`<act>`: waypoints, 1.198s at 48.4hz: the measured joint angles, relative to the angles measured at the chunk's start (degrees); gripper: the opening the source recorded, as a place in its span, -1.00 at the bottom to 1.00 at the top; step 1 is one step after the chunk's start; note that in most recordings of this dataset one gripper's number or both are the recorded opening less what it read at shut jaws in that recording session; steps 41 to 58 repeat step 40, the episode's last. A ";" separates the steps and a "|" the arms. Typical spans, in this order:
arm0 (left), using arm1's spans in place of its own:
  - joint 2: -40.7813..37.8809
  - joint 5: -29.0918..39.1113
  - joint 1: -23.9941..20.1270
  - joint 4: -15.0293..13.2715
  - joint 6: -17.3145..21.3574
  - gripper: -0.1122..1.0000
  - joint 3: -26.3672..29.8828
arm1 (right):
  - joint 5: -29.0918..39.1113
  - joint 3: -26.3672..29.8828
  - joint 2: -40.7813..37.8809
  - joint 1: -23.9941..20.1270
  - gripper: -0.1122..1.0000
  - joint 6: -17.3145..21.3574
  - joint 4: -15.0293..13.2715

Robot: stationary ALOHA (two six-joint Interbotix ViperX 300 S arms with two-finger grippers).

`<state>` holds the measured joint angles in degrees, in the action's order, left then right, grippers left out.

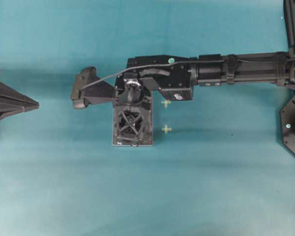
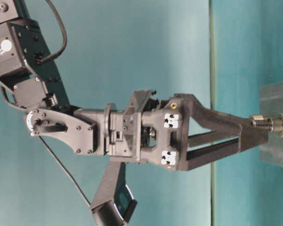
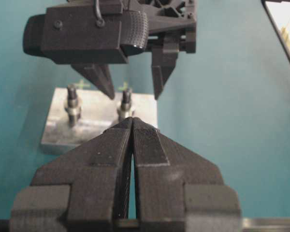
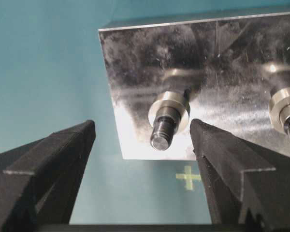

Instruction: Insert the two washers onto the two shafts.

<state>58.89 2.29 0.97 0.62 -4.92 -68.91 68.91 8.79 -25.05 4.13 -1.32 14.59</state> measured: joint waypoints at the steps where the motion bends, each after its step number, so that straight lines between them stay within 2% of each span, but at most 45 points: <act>1: 0.00 0.00 0.00 0.09 0.00 -0.79 0.00 | -0.09 0.00 0.00 0.09 0.72 0.09 0.00; 17: 0.00 0.00 0.00 0.09 0.00 -0.79 0.00 | 1.49 0.00 0.70 2.37 0.71 0.09 0.00; 30: 0.00 0.00 0.00 0.09 0.00 -0.79 0.09 | 3.52 -0.53 8.35 2.46 0.69 0.09 -0.62; 40: 0.09 0.00 0.00 0.09 -0.18 -0.79 0.00 | 1.93 -4.66 14.94 2.46 0.63 0.09 -1.14; 58: 0.09 0.00 0.00 0.09 -0.18 -0.79 0.00 | 1.93 -4.66 14.94 2.46 0.63 0.09 -1.14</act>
